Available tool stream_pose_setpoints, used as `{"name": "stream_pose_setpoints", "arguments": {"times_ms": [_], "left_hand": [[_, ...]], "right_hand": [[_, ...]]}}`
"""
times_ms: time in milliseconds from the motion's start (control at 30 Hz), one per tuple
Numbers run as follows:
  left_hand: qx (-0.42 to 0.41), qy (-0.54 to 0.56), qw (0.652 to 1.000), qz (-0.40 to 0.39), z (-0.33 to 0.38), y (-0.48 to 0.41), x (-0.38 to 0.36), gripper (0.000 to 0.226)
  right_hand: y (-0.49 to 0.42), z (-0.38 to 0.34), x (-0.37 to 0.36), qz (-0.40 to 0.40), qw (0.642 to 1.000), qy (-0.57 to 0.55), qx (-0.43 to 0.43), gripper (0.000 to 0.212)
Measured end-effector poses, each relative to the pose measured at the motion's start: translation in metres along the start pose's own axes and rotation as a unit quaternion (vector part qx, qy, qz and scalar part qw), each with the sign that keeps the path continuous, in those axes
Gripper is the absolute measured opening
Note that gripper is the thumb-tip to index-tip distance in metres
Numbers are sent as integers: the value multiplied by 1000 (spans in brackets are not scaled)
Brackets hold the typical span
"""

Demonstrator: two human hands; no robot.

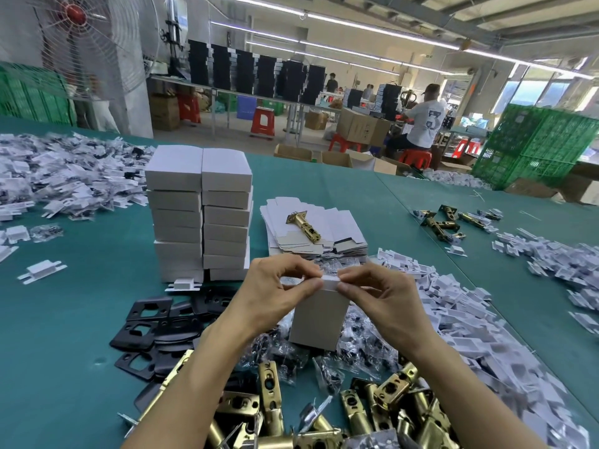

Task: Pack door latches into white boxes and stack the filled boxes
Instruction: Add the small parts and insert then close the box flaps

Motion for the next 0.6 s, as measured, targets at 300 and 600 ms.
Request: {"name": "stream_pose_setpoints", "arguments": {"times_ms": [300, 600], "left_hand": [[10, 10, 998, -62, 0, 2, -9, 28], [5, 4, 999, -38, -2, 1, -10, 23]], "right_hand": [[7, -17, 1, 0, 991, 74, 109, 17], [17, -12, -3, -28, 981, 124, 148, 22]]}}
Point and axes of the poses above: each hand's wrist, its own y-axis away from the middle knuckle, its own x-axis out of the back of the hand, z = x × y, the point moved 6 cm from there along -y, towards the middle knuckle, and after that the axes turned 8 degrees about x, right-handed, at the moved point
